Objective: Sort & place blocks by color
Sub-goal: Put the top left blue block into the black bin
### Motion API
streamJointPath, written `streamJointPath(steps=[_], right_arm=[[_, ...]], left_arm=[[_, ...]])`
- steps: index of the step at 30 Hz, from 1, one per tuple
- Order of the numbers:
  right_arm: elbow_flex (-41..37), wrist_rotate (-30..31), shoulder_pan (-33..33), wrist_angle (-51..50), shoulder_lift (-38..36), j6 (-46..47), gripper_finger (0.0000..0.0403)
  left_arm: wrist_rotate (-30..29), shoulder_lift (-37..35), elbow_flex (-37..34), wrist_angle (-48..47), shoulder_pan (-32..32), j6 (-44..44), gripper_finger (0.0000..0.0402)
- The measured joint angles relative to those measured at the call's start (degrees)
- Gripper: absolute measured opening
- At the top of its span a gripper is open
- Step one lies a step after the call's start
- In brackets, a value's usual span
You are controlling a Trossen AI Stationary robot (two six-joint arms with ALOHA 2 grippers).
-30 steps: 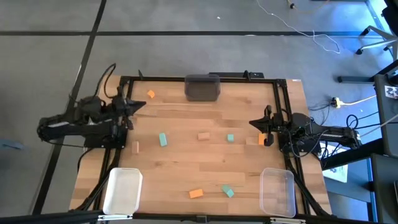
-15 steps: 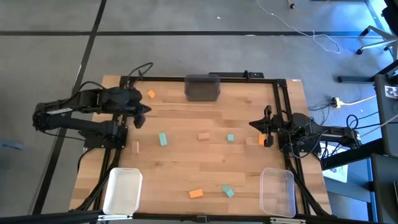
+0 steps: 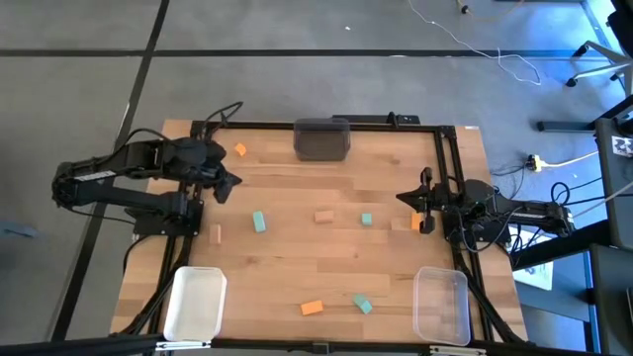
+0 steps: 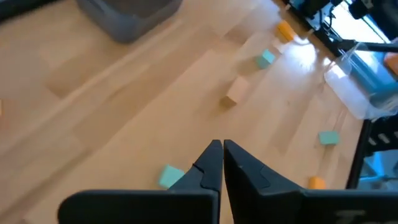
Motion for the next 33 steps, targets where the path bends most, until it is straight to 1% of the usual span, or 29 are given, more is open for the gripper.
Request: streamJointPath(steps=[7, 10, 13, 20, 23, 27, 29, 33], right_arm=[[0.0, 0.0, 0.0, 0.0, 0.0, 0.0, 0.0012], [0.0, 0.0, 0.0, 0.0, 0.0, 0.0, 0.0012], [0.0, 0.0, 0.0, 0.0, 0.0, 0.1, 0.0012], [0.0, 0.0, 0.0, 0.0, 0.0, 0.2, 0.0012], [0.0, 0.0, 0.0, 0.0, 0.0, 0.2, 0.0012], [0.0, 0.0, 0.0, 0.0, 0.0, 0.2, 0.0012], [0.0, 0.0, 0.0, 0.0, 0.0, 0.2, 0.0012], [0.0, 0.0, 0.0, 0.0, 0.0, 0.2, 0.0012]], left_arm=[[3.4, 1.7, -0.1, -6.5, 0.0, -9.1, 0.007], [6.0, 2.9, -0.1, -8.9, 0.0, -13.0, 0.0094], [7.1, 4.4, -0.1, -9.5, 0.0, -16.4, 0.011], [6.7, 5.7, -0.1, -9.4, 0.0, -18.4, 0.0116], [6.3, 5.7, -0.1, -9.4, 0.0, -23.6, 0.0116], [3.7, 5.7, -0.1, -9.4, 0.0, -31.8, 0.0116], [3.5, 5.7, -0.1, -9.4, 0.0, -33.5, 0.0116], [3.1, 6.6, -0.1, -9.4, -0.1, -33.8, 0.0116]])
